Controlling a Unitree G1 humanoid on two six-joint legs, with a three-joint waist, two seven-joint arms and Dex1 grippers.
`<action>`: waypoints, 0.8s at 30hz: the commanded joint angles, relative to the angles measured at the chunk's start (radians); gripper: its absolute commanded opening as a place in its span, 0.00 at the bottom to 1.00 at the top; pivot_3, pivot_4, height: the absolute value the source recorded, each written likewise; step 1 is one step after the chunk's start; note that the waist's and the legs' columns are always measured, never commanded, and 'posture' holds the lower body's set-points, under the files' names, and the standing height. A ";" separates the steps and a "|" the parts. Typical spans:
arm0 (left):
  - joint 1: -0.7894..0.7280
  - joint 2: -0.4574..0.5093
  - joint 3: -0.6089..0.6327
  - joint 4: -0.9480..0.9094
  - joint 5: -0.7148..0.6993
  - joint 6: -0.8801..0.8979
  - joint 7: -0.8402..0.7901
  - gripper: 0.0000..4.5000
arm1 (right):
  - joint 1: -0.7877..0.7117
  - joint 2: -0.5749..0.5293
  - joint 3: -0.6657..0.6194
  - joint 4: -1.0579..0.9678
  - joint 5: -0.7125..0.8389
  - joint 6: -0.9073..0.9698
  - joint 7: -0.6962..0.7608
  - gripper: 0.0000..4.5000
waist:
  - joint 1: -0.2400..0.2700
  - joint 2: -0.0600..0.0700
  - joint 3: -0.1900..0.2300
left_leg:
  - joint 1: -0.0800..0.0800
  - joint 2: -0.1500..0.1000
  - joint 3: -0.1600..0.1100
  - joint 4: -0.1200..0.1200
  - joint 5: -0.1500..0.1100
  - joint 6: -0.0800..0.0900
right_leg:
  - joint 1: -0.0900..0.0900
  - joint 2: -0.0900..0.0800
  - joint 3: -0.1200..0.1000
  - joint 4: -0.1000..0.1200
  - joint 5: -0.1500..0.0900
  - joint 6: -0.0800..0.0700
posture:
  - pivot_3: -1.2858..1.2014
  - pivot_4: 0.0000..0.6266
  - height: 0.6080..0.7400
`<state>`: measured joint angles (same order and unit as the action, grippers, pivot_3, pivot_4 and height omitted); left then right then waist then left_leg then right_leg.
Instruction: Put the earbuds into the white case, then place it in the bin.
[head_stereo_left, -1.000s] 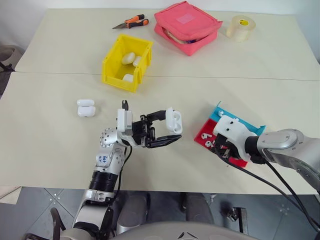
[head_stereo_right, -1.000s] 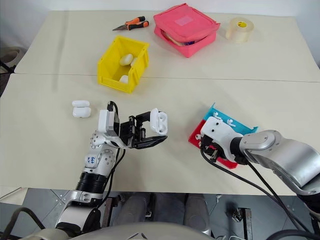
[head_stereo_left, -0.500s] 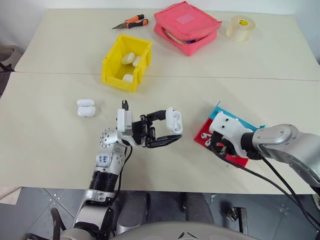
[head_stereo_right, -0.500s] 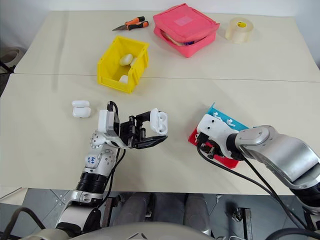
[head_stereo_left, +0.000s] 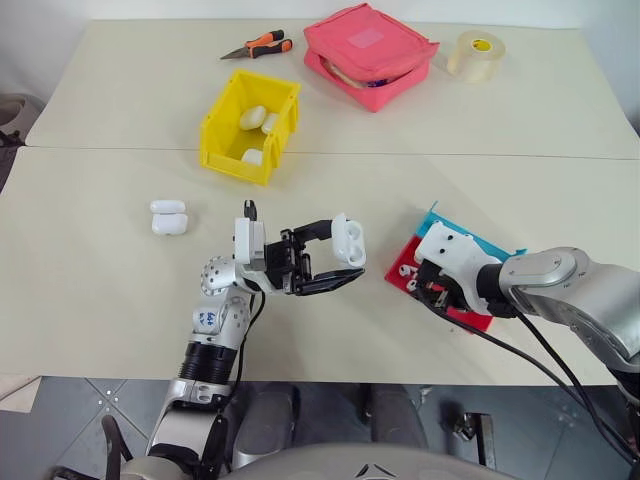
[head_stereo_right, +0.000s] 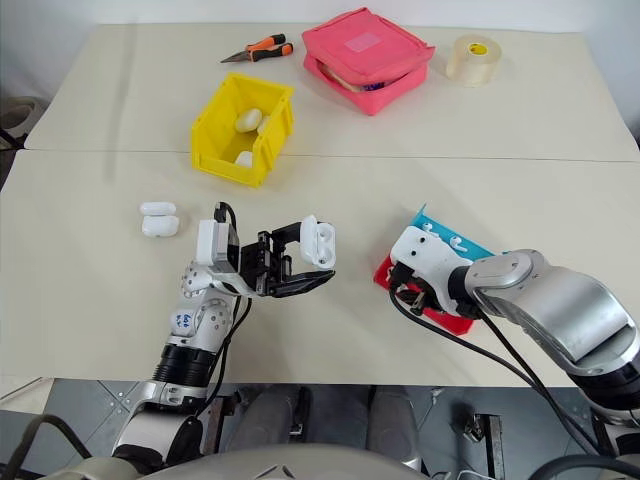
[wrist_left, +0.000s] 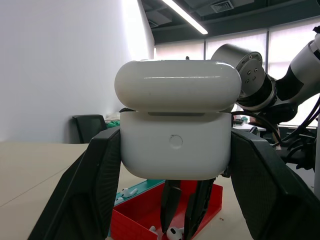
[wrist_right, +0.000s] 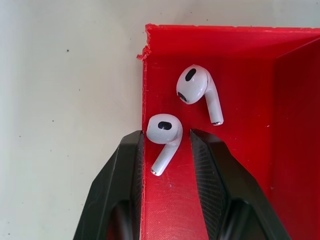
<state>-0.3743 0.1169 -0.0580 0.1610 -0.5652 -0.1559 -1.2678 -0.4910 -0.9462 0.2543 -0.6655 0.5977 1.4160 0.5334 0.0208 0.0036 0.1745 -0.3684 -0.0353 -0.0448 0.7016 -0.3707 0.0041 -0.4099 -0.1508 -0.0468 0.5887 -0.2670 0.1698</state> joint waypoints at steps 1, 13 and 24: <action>-0.005 -0.006 0.000 -0.026 -0.001 -0.020 0.005 0.62 | 0.005 0.026 0.013 -0.012 0.006 0.026 -0.001 0.33 | -0.001 0.000 0.000 | 0.000 0.000 0.000 0.000 0.000 0.000 | 0.000 0.000 0.000 0.000 0.000 0.000 | 0.52 0.24 1.00; -0.009 -0.001 0.002 -0.029 -0.001 -0.018 0.010 0.62 | -0.004 0.035 0.035 0.004 -0.041 0.017 0.002 0.53 | 0.001 0.000 0.000 | 0.000 0.000 0.000 0.000 0.000 0.000 | 0.000 0.000 0.000 0.000 0.000 0.000 | 0.52 0.24 1.00; -0.009 0.001 0.003 -0.034 -0.001 -0.018 0.017 0.62 | 0.000 0.059 0.042 0.000 -0.046 0.045 -0.001 0.53 | 0.002 0.000 0.000 | 0.000 0.000 0.000 0.000 0.000 0.000 | 0.000 0.000 0.000 0.000 0.000 0.000 | 0.52 0.24 1.00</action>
<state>-0.3753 0.1195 -0.0575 0.1611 -0.5651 -0.1561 -1.2558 -0.5095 -0.8917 0.2659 -0.6620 0.5469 1.4410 0.5287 0.0224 0.0033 0.1743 -0.3685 -0.0357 -0.0452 0.7015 -0.3707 0.0041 -0.4099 -0.1509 -0.0467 0.5885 -0.2670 0.1697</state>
